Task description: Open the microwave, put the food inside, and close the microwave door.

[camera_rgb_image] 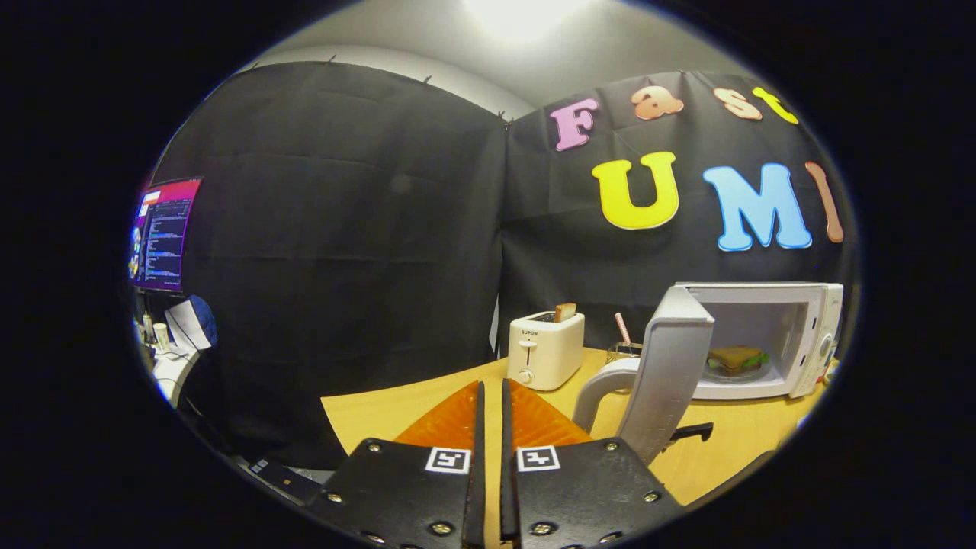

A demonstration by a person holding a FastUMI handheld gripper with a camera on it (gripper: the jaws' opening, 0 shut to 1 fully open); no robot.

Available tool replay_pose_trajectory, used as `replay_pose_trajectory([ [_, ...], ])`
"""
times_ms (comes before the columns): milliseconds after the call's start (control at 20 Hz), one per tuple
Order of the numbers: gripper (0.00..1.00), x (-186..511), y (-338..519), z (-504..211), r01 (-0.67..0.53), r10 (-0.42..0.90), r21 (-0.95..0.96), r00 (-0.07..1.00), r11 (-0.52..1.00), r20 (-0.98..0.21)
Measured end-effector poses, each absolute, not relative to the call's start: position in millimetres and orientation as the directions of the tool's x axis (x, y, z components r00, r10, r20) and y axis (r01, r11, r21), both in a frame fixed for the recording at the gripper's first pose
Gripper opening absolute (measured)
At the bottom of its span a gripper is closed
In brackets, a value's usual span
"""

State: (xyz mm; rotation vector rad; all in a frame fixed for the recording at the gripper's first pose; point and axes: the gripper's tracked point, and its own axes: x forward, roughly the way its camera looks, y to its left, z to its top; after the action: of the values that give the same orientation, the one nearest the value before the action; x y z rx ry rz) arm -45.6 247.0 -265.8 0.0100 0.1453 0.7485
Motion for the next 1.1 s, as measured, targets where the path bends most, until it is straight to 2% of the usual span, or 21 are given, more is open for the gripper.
replay_pose_trajectory([
  [50,0.03,-34,247,-271,-0.662,0.665,0.077,0.73,0.745,-0.159],
  [200,0.01,-27,238,-276,-0.644,0.654,0.115,0.736,0.756,-0.174],
  [350,0.01,-27,219,-273,-0.62,0.619,0.047,0.77,0.783,-0.158],
  [700,0.01,-16,174,-274,-0.567,0.563,0.018,0.812,0.823,-0.156],
  [1100,0.01,42,80,-280,-0.379,0.37,-0.028,0.914,0.925,-0.164],
])
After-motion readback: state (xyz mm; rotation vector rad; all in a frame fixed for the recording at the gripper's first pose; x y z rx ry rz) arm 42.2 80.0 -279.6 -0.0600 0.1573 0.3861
